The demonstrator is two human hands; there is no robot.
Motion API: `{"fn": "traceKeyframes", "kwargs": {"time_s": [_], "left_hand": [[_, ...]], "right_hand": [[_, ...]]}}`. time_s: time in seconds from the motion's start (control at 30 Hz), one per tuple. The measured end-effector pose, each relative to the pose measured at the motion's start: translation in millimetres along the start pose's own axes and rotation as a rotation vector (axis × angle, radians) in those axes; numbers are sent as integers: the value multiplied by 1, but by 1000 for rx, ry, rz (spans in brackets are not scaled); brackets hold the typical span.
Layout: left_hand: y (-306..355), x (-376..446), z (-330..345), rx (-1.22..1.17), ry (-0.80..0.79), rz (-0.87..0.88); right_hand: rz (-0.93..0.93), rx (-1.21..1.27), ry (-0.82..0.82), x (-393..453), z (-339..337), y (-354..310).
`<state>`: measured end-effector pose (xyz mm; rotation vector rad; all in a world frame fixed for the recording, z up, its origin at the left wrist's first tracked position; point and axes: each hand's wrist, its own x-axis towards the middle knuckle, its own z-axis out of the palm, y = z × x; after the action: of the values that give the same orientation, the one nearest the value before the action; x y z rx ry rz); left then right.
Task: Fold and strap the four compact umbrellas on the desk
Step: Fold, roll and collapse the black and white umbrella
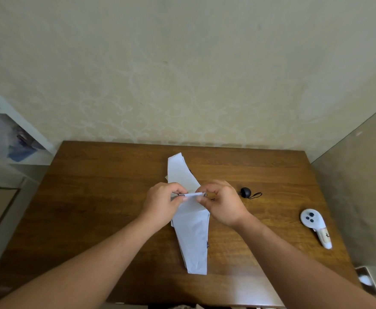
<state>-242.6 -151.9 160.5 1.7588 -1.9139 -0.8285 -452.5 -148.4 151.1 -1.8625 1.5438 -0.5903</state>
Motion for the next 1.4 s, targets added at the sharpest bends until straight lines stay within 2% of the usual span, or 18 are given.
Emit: {"fn": "traceKeyframes", "kwargs": {"time_s": [0.13, 0.27, 0.33, 0.43, 0.57, 0.73, 0.87, 1.07, 1.27, 1.4], "left_hand": [[-2, 0, 1, -65, -50, 18], [2, -2, 1, -149, -95, -12], [4, -3, 6, -90, -125, -47], [-3, -3, 16, -21, -42, -121], [-11, -8, 22, -125, -55, -162], [-8, -6, 19, -470, -18, -247], [2, -2, 12, -603, -54, -298], [7, 1, 7, -582, -91, -292], [15, 5, 7, -590, -58, -370], [10, 14, -6, -565, -196, -451]], "right_hand": [[18, -116, -126, 1, 1, 1], [-46, -192, -21, 8, 7, 7], [-39, -149, 4, 7, 7, 8], [-17, -92, 17, 5, 8, 10], [65, -14, 45, 3, 4, 14], [97, 10, 20, 4, 4, 12], [86, -2, 5, 5, 4, 10], [46, -31, 23, 6, 6, 8], [46, -61, 18, 5, 7, 6], [84, -56, 37, 4, 3, 7]]}}
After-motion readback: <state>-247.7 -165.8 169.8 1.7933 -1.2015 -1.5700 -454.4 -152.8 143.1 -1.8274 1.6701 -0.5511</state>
